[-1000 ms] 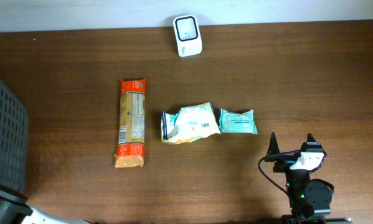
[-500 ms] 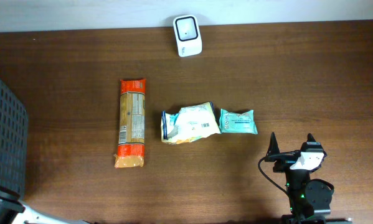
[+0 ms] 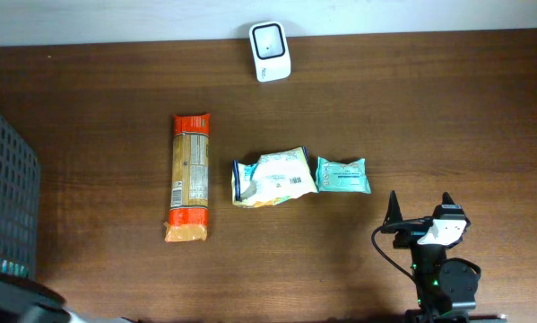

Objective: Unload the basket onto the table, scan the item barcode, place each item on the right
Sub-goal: 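Grasp the white tube from the basket with the left gripper, then place the white tube beside the pasta pack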

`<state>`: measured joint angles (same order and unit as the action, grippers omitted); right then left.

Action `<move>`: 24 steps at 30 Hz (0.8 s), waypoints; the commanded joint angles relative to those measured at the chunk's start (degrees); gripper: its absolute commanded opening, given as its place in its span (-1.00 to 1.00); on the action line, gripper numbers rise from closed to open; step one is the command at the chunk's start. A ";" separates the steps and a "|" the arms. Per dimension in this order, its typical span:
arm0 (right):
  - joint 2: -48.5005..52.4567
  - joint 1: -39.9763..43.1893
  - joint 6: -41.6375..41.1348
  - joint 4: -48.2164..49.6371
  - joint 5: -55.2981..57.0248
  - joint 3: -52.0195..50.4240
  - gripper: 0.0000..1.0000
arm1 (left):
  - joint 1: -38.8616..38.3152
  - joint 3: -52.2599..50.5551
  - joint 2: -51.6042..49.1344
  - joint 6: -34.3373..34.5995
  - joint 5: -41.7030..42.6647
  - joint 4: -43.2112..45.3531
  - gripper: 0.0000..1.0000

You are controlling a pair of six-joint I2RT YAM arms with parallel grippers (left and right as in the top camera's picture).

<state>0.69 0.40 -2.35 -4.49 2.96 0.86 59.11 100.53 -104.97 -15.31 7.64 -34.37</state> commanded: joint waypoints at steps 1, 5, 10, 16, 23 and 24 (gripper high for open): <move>-0.28 0.37 0.42 -0.50 0.70 -0.22 0.98 | -4.24 6.12 12.20 6.86 2.80 0.37 -1.00; -0.28 0.37 0.42 -0.50 0.70 -0.22 0.97 | -16.70 6.19 21.75 13.20 12.90 -9.03 -1.00; -0.26 0.37 0.42 -0.50 0.70 -0.22 0.97 | -40.59 0.81 18.38 13.18 7.72 -23.89 -1.00; -0.26 0.37 0.42 -0.50 0.70 -0.22 0.97 | -54.29 -15.13 8.72 16.24 -1.81 -22.08 -1.00; -0.28 0.37 0.42 -0.50 0.68 -0.22 0.97 | -54.99 -25.81 -0.11 17.70 -6.73 -11.82 -1.00; -0.28 0.37 0.42 -0.50 0.68 -0.22 0.97 | -54.99 -25.81 -0.52 17.70 -7.67 -11.89 -1.00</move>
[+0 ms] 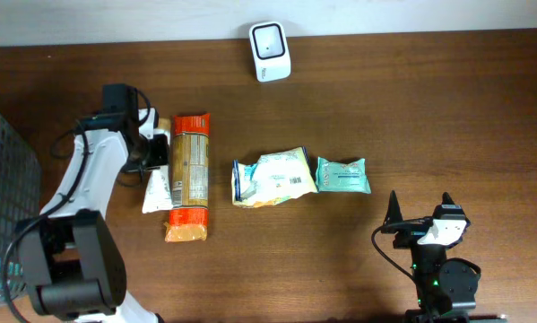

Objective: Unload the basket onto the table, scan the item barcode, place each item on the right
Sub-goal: 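Place the white tube beside the pasta pack, then grasp the small teal tissue pack from the basket with the left gripper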

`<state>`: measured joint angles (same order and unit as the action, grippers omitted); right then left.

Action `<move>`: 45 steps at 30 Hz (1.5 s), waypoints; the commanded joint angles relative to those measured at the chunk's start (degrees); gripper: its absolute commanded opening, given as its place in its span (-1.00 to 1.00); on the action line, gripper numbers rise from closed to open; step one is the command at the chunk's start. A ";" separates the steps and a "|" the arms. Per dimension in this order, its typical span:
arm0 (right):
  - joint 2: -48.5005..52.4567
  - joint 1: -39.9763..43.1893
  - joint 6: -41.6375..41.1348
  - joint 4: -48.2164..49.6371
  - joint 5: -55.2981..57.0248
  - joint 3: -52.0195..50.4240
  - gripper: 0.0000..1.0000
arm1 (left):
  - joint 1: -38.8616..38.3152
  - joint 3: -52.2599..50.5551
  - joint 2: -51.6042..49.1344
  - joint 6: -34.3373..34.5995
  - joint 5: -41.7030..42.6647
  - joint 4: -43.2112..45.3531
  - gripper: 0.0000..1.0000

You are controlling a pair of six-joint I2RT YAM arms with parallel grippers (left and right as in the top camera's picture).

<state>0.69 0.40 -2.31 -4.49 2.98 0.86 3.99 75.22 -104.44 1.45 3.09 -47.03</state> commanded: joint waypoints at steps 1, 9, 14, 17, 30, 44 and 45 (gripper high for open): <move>-0.28 0.37 0.37 -0.50 0.68 -0.22 0.97 | 0.13 -0.50 -1.42 0.92 -4.63 0.76 -0.97; -0.28 0.37 0.37 -0.50 0.68 -0.22 0.97 | 2.45 25.97 3.13 0.22 -5.90 -12.79 0.98; -0.28 0.37 0.37 -0.50 0.68 -0.22 0.97 | 11.96 47.04 6.67 -3.87 -6.21 -20.68 0.99; -0.28 0.37 0.37 -0.50 0.66 -0.22 0.97 | 25.79 49.66 8.81 4.87 -7.67 -21.33 0.98; -0.28 0.37 0.37 -0.50 0.68 -0.22 0.97 | 56.59 10.95 4.55 3.80 -9.62 -3.15 0.89; -0.28 0.37 0.37 -0.50 0.66 -0.22 0.97 | 58.60 9.07 -14.73 1.92 -8.50 -4.44 0.43; -0.28 0.37 0.37 -0.50 0.68 -0.22 0.97 | 58.60 9.07 -15.23 1.92 -8.52 -4.46 0.39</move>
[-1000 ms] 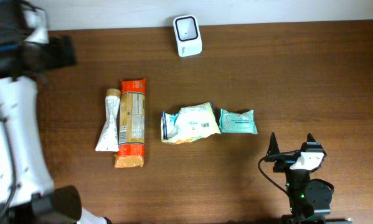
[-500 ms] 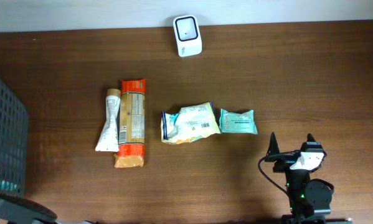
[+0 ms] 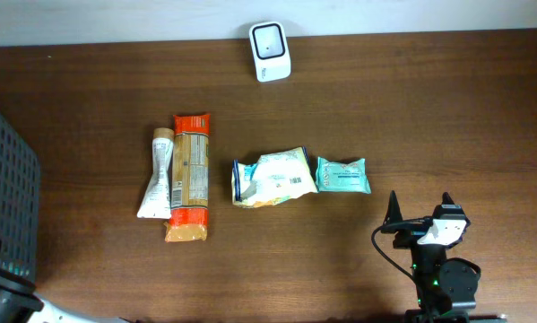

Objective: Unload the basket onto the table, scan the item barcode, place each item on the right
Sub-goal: 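Grasp the small teal tissue pack from the basket with the left gripper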

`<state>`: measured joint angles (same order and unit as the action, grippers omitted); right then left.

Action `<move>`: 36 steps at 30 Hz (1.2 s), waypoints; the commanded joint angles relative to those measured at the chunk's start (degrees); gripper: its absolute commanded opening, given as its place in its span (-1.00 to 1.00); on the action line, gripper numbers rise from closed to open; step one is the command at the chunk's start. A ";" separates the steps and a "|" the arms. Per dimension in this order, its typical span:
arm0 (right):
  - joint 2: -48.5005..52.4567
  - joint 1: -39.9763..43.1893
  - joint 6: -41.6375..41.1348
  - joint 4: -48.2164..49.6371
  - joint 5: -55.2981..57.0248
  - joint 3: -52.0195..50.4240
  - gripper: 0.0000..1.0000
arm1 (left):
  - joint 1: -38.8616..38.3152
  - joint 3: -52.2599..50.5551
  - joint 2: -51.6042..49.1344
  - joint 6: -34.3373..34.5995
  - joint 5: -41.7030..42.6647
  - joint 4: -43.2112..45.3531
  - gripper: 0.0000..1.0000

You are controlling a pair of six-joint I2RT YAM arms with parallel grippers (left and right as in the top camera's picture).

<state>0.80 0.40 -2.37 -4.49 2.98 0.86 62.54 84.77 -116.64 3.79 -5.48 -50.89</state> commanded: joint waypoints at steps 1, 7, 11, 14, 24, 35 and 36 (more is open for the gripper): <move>-0.39 0.37 0.44 -0.50 0.68 -0.22 0.97 | 0.04 -0.50 -3.67 -0.42 0.07 -0.61 0.26; -0.39 0.37 0.44 -0.50 0.68 -0.22 0.97 | 0.04 1.29 -4.66 -0.39 0.11 -1.46 -0.65; -0.39 0.37 0.42 -0.50 0.68 -0.22 0.97 | 0.00 14.12 -4.63 -0.39 3.72 -8.66 -0.71; -0.39 0.37 0.44 -0.50 0.68 -0.22 0.97 | 0.00 31.58 -4.63 -0.37 8.11 -16.87 -0.74; -0.39 0.37 0.44 -0.50 0.68 -0.22 0.97 | -9.51 84.28 -4.63 -0.22 25.86 -43.04 -0.74; -0.39 0.37 0.44 -0.50 0.66 -0.22 0.97 | -58.80 70.86 -5.16 -0.90 20.13 -45.35 -1.00; -0.39 0.37 0.44 -0.50 0.68 -0.22 0.97 | -63.30 67.89 -5.33 -0.90 20.04 -44.57 -1.00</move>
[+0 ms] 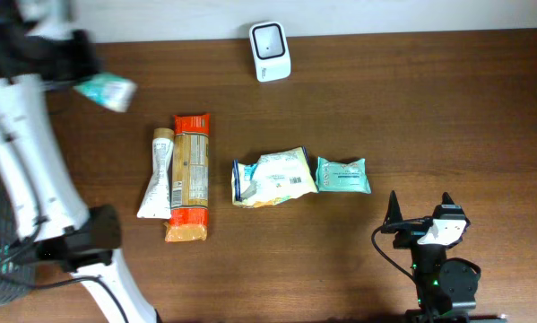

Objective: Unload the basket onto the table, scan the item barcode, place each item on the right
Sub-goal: 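Grasp the small teal tissue pack from the basket with the left gripper, then place the small tissue pack below the wipes pack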

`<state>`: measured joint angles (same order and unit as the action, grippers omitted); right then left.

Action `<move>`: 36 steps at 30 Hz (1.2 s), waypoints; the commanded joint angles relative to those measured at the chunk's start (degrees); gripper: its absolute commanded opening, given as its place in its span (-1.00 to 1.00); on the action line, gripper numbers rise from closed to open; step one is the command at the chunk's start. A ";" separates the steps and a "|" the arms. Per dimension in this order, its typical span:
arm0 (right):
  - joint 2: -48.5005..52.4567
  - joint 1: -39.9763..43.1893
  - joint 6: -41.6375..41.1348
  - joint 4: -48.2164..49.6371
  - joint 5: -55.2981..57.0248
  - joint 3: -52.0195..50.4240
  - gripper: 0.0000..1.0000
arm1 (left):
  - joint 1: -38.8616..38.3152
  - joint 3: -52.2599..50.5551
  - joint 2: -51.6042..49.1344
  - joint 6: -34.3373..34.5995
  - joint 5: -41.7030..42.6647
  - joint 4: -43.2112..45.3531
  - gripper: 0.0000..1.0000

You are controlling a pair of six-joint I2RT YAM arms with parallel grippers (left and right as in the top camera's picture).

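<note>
A white barcode scanner stands at the table's far edge. My left arm reaches in from the left, blurred. Its left gripper is at the far left, shut on a teal and white packet held above the table. On the table lie a white packet, an orange pasta packet, a crumpled white and blue bag and a teal wipes packet. My right gripper rests open at the near right, holding nothing.
A dark mesh basket stands at the left edge, partly hidden behind my left arm. The brown table runs to a white wall at the far edge.
My left arm, out of view before, now stands at the far left with a teal and white packet in its gripper. The items on the table and the right arm have not moved.
At first three items lay on the table and the left arm was out of view. Then my left gripper was at a white packet beside the orange one. Then that packet lay there alone. Now the left gripper holds a teal packet at the far left.
</note>
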<state>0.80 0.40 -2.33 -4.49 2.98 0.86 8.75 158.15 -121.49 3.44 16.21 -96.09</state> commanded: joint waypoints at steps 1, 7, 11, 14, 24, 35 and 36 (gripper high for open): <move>-0.39 0.37 0.39 -0.50 0.66 -0.22 0.97 | -14.10 -9.31 -0.61 -0.55 -1.62 2.38 -1.00; -0.39 0.37 0.39 -0.50 0.68 -0.22 0.97 | -35.47 -37.55 -0.66 -0.55 -1.64 28.28 -1.00; -0.39 0.37 0.39 -0.50 0.68 -0.22 0.97 | -44.65 -52.13 -0.66 -0.55 -1.66 48.00 -0.93; -0.39 0.37 0.39 -0.50 0.66 -0.22 0.97 | -48.81 -54.84 -0.66 -0.55 -3.37 52.72 -0.50; -0.39 0.37 0.39 -0.50 0.68 -0.22 0.97 | -39.89 -40.52 5.27 -0.52 -26.73 41.55 0.63; -0.39 0.37 0.39 -0.50 0.68 -0.22 0.97 | 12.04 -23.52 22.53 10.10 -26.99 16.48 0.78; -0.39 0.37 0.39 -0.50 0.68 -0.22 0.97 | 16.22 -23.54 22.34 10.75 -26.97 15.04 0.79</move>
<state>0.84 0.40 -2.35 -4.49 3.03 0.89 11.29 135.02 -98.78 10.61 -10.72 -76.95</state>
